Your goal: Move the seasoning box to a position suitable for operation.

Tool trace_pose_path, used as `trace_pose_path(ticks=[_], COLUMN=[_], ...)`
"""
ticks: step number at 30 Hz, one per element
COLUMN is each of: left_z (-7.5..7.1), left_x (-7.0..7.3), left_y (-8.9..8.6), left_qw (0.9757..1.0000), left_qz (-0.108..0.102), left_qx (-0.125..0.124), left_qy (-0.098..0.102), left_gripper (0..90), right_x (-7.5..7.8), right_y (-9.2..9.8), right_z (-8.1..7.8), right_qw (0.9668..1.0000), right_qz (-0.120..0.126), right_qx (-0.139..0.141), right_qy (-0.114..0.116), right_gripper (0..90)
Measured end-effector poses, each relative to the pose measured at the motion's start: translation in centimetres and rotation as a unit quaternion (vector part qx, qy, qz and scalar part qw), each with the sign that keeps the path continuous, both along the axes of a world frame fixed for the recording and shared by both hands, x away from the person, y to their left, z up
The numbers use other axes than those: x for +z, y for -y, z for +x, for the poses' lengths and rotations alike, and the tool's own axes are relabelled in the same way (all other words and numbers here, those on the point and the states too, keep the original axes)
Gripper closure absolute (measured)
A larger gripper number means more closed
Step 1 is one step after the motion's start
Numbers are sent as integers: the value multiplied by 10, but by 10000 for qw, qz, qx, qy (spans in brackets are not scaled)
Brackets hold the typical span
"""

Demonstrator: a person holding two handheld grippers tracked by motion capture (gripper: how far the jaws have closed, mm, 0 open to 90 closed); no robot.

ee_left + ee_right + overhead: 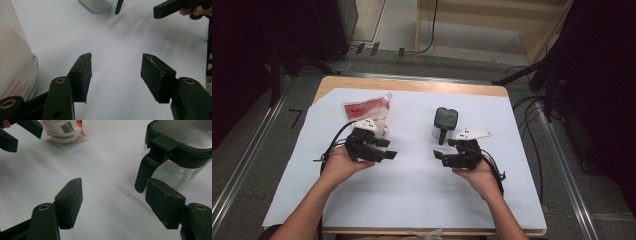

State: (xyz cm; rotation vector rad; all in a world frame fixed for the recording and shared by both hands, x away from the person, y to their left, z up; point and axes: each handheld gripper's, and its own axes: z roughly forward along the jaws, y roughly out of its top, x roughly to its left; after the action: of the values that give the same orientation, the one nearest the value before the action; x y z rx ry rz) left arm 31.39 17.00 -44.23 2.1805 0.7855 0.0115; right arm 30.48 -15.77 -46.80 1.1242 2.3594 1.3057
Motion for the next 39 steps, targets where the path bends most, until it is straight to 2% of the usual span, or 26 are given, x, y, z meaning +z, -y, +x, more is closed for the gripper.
trace_pose_path(ticks=[7,9,10,14,15,18,20,24,28,34,39], left_z=[-5,-5,-5,-2,-1,-1,0,0,1,1,0], left_x=[-1,-3,-3,-4,-4,-4,-4,-5,-6,-7,-6], left_y=[7,9,9,10,10,13,14,16,17,19,18], left_qw=[9998,9996,9994,9997,9997,9996,9997,9997,9997,9995,9993], left_qz=[-26,20,111,5,5,48,-2,53,20,122,84], left_qx=[-172,-238,-269,-214,-228,-242,-219,-216,-222,-273,-352], left_qy=[131,140,160,114,86,161,122,129,69,127,126], left_gripper=[431,430,429,425,425,423,423,424,425,428,441], right_x=[7,8,9,8,8,8,7,7,7,10,10], right_y=[8,9,10,11,11,11,11,14,17,20,22], right_z=[-5,-6,-7,-8,-8,-9,-10,-8,-1,1,3], right_qw=[10000,10000,10000,10000,10000,9999,9999,10000,9998,9995,9990], right_qz=[-13,-9,-23,-45,-54,-92,-132,-78,21,-46,-125], right_qx=[19,46,46,41,38,35,65,1,-167,-326,-437], right_qy=[20,31,11,-62,-71,-53,-27,-30,-108,-7,33], right_gripper=[376,393,401,414,414,414,416,426,437,428,427])
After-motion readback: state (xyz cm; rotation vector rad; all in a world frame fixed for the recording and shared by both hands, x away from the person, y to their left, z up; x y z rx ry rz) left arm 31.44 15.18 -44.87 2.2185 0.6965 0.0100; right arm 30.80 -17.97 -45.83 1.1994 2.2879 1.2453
